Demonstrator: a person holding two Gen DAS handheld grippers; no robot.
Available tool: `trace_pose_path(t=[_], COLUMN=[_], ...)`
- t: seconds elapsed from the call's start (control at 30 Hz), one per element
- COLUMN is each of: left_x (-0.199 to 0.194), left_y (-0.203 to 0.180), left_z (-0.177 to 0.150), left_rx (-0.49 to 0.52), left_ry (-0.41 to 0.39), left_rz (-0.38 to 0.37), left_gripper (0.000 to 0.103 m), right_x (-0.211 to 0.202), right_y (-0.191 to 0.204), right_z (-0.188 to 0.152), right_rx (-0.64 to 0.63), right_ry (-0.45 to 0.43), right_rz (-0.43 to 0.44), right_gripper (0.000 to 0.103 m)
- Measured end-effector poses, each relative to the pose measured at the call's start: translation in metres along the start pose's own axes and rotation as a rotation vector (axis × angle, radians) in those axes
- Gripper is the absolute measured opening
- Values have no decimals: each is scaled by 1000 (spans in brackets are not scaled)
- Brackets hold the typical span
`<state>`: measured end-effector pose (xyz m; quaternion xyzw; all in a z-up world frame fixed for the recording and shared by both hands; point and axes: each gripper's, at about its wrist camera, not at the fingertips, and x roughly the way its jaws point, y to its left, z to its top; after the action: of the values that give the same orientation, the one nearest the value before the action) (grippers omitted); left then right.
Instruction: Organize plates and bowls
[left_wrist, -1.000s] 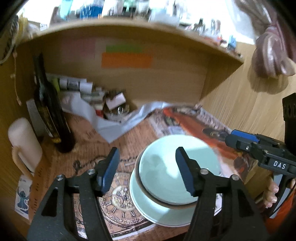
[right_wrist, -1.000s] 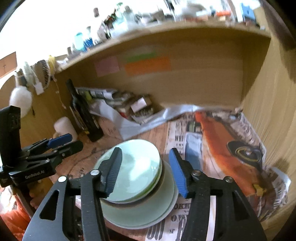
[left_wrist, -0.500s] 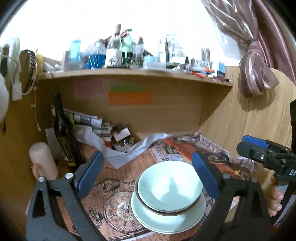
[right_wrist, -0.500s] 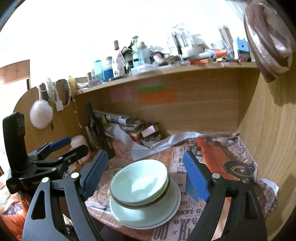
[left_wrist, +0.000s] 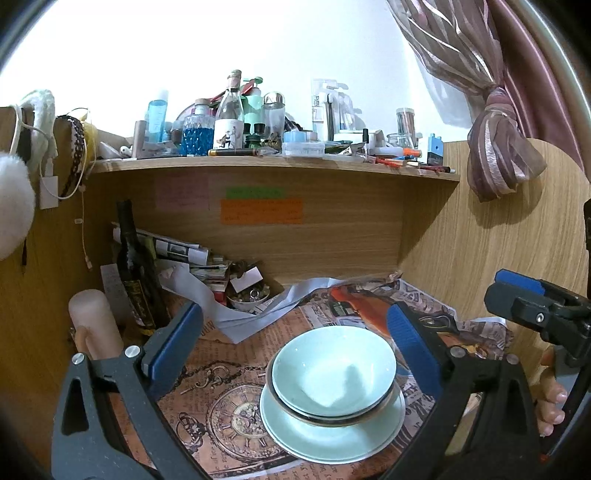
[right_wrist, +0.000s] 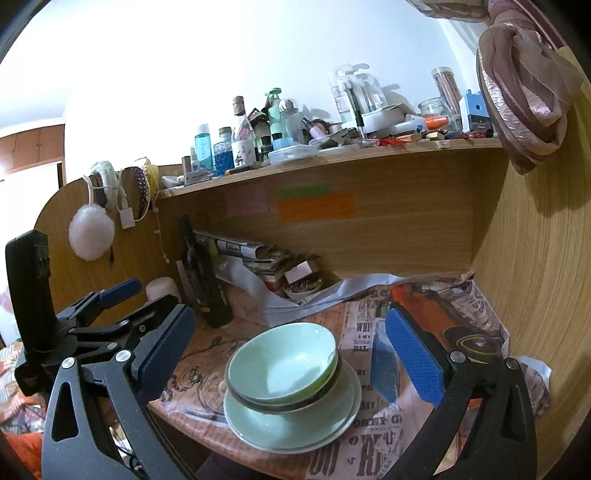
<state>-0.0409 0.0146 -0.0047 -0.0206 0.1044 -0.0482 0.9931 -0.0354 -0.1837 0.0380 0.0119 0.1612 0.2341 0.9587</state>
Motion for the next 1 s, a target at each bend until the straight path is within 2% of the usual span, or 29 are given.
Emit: trace_pose_path(t=[1.0], left_x=[-1], left_y=[-1], left_z=[-7], left_rx=[-15], left_ry=[12], left_rz=[4], left_gripper=[102], right_x=[7], right_y=[4], right_z=[-6], right_rx=[5], right_ry=[23], right_rz=[25], right_gripper=[103])
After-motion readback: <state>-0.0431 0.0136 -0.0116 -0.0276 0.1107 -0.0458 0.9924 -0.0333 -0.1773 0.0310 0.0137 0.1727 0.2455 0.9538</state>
